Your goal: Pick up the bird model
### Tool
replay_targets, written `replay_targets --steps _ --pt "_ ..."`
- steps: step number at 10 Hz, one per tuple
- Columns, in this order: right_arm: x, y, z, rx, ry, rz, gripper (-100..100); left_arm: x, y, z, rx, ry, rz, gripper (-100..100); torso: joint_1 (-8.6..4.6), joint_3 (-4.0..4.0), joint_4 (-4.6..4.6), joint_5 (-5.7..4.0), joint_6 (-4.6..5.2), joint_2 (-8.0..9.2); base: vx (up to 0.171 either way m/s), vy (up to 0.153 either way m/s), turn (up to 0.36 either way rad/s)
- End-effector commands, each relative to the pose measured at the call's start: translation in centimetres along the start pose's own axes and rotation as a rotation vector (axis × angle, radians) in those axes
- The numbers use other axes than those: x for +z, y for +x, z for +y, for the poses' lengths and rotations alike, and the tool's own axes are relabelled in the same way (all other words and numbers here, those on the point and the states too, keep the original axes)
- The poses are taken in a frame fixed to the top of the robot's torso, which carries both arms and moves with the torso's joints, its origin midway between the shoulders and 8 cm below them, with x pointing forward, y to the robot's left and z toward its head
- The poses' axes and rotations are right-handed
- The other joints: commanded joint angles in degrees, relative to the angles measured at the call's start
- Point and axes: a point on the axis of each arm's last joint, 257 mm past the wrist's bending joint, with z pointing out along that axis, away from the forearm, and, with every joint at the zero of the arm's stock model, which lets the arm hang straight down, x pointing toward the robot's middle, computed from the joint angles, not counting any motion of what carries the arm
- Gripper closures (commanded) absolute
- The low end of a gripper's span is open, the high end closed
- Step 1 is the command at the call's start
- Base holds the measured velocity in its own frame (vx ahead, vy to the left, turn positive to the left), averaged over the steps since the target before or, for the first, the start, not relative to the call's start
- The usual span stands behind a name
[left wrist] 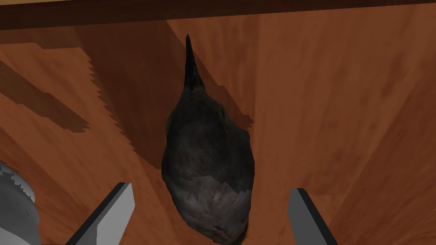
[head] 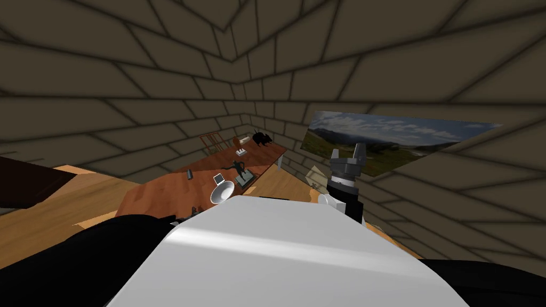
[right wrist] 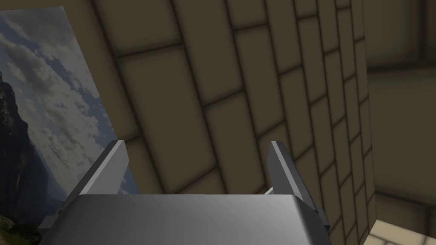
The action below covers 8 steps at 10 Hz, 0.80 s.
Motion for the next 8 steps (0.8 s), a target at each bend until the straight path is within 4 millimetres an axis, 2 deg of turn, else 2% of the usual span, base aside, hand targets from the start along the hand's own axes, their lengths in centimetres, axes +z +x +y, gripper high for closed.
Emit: replay_targets --steps 1,3,4,5,6,8 --pt "0.0 0.0 0.0 0.000 0.000 0.000 0 -0.3 0.5 1.8 0.017 -0.037 0.037 -100 0.00 0.00 0.00 0.00 0.00 0.00 0.044 -0.015 -0.129" --pt "0.0 0.0 0.0 0.000 0.000 0.000 0 -0.6 0.9 3.2 0.031 -0.066 0.066 -100 0.00 0.01 0.00 0.00 -0.01 0.01 0.036 -0.005 -0.112" --pt "0.0 0.0 0.0 0.000 0.000 0.000 0 -0.4 0.8 2.9 0.027 -0.056 0.055 -100 0.02 0.02 0.01 0.00 -0.02 0.03 0.014 0.002 -0.017" --pt "0.0 0.0 0.0 0.000 0.000 0.000 0 -0.4 0.8 3.0 0.029 -0.058 0.058 0 0.02 0.05 0.02 0.01 -0.04 0.09 0.000 0.000 0.000" --pt "0.0 0.0 0.0 0.000 0.000 0.000 0 0.2 0.6 2.9 -0.002 -0.068 0.059 -100 0.02 0.08 0.03 0.01 -0.04 0.14 -0.067 0.004 -0.208" --pt "0.0 0.0 0.0 0.000 0.000 0.000 0 0.8 0.5 2.8 -0.032 -0.078 0.061 -100 0.05 0.33 0.13 0.02 0.00 0.59 -0.148 0.004 -0.210"
